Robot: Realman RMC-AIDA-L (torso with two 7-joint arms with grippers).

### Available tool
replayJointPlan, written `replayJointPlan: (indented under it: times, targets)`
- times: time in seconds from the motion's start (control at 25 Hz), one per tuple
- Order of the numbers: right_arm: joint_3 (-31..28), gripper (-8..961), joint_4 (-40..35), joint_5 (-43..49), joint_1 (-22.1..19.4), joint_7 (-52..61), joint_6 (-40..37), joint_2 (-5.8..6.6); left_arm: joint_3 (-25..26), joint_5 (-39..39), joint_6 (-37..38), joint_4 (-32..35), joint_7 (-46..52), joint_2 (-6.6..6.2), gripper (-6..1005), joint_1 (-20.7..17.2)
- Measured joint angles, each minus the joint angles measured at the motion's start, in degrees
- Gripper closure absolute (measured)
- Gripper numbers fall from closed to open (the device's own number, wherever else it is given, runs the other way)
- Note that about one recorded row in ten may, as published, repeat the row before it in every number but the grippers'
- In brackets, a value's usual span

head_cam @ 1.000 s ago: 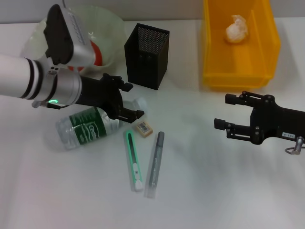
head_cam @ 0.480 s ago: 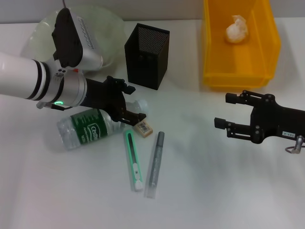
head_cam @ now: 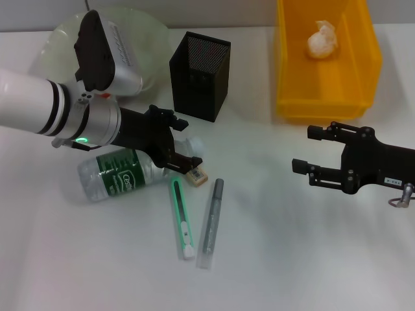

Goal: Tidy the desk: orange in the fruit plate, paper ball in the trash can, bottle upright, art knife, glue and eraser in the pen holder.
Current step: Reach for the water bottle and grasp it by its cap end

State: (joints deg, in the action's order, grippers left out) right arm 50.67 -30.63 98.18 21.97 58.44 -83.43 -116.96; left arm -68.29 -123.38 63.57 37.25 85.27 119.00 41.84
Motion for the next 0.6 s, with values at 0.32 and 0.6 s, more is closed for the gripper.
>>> replayJointPlan:
  times: [0.32,0.6]
  targets:
    - [0.0,210,0.1,0.0,0.0,0.0,0.0,0.06,0.0,-0.1,3.5,3.8,1.8,-0.19,157,-0.4]
    - [-0.2,211,0.3,-0.2,-0.1,0.0,0.0,0.14,-0.2,-1.1,4.2,4.9,3.2,-0.24,157,-0.3]
